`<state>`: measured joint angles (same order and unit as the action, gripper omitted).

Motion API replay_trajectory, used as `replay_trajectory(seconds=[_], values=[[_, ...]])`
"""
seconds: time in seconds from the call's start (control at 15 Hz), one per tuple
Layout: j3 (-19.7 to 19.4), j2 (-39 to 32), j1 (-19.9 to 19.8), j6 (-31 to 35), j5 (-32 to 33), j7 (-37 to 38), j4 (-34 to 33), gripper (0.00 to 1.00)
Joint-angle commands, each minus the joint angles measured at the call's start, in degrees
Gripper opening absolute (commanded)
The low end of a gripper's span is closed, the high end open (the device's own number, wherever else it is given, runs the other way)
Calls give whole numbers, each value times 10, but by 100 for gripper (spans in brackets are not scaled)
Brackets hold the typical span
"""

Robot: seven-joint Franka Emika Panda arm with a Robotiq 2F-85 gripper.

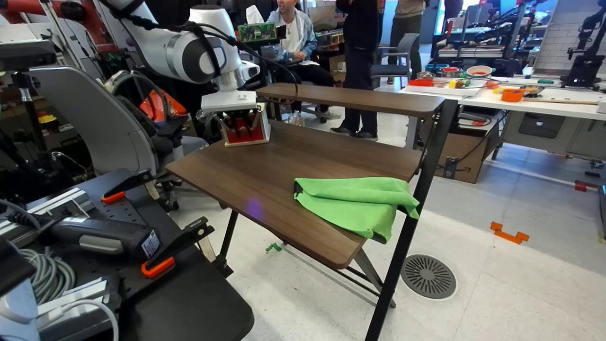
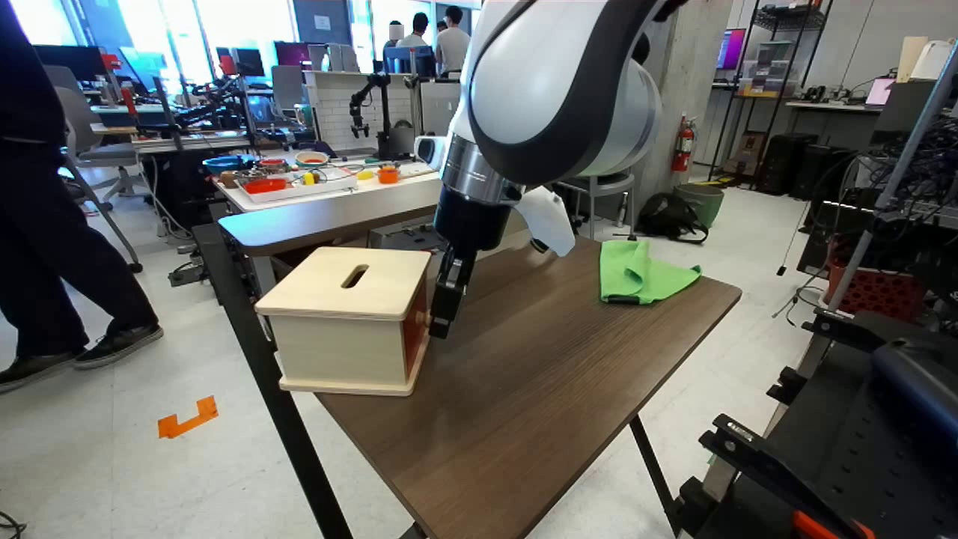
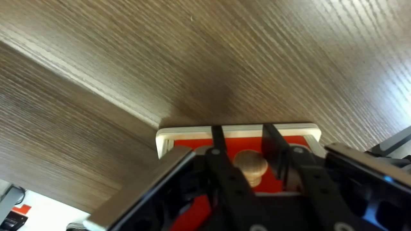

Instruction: Open the drawer and then remove the yellow object that is inside the drawer and put it on the table

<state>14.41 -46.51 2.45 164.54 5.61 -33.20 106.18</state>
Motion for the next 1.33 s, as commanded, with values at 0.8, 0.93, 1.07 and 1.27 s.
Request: replay_trajectory(seconds=[0.8,0.93,1.07,1.27], values=[[-7,-12,6,49,33,50,-3,55],[-9,-14,7,53,36,53,-4,69],[-8,-15,7,59,41,58,-4,84],[-4,-17,8,66,41,64,-6,100]])
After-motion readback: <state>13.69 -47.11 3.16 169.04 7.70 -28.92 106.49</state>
